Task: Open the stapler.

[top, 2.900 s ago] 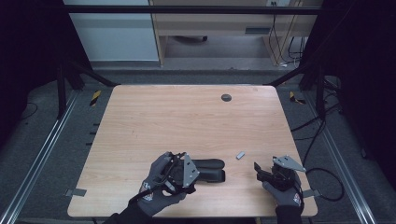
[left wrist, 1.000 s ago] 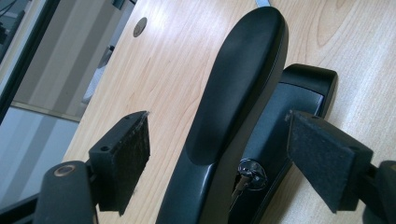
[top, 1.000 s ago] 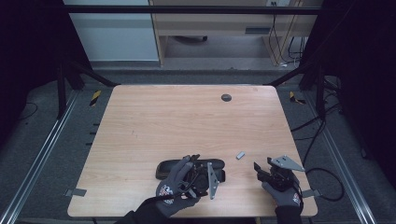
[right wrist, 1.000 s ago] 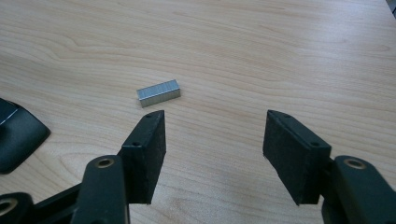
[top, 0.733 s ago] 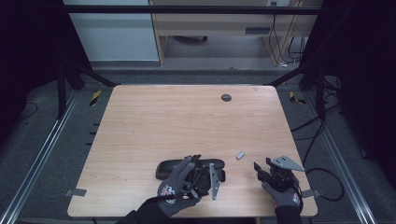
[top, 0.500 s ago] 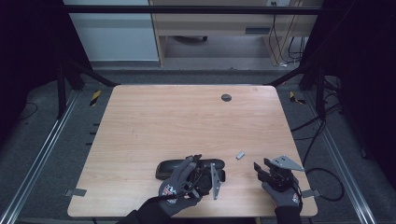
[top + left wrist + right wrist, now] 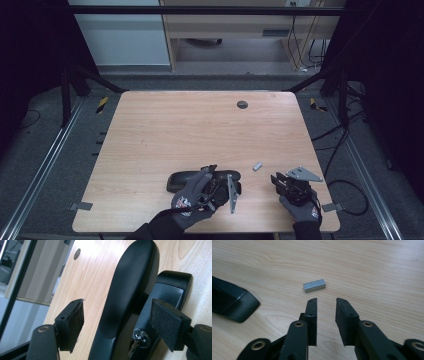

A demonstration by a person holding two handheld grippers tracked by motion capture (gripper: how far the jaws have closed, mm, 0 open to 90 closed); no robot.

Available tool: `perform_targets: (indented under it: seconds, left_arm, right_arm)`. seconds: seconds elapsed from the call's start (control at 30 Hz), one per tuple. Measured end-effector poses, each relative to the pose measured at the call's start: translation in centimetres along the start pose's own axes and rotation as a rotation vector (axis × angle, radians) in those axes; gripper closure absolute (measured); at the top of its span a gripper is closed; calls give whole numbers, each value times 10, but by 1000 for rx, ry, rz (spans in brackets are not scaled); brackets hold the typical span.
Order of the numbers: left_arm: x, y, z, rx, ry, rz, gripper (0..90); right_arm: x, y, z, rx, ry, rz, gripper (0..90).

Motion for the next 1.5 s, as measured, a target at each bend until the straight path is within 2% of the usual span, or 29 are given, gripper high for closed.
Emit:
perform_targets:
  seconds: [0.1,0.2,0.43,0.5,0.57,0.73,0.9,1.2,1.5]
  left_arm:
    - [0,1,-1,-10,14,-15,293]
    - [1,2,-3,-12,22,-16,311]
    - [2,2,-7,-16,23,-21,343]
    - [1,2,-7,-29,25,-35,361]
    - [1,2,-9,-22,26,-28,378]
    - [3,3,-11,-27,32,-44,414]
    - [5,4,-12,-33,47,-68,445]
    - [10,4,-15,-28,61,-81,516]
    - [10,5,-15,-31,65,-92,528]
  right_arm:
    - [-4,1,1,-13,20,-2,785]
    - [-8,2,0,-13,33,17,829]
    - [-15,5,4,-1,83,8,881]
    - [-17,5,3,-7,97,22,893]
    - [-21,5,3,-10,109,24,900]
    - [-29,6,2,-12,139,46,900]
    - [-39,7,-1,-21,173,45,900]
    - [-56,10,-6,-17,226,52,900]
    - [-74,11,-14,-22,248,64,900]
Point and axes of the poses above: each handheld gripper's, and its own axes: z roughly backward along the jaws, y roughly out of its top, x roughly to its right, the point moved 2 cm from there along -z, roughly forward along the jaws, and after that the axes turned 7 degrees about -y, right-handed, at the moved point
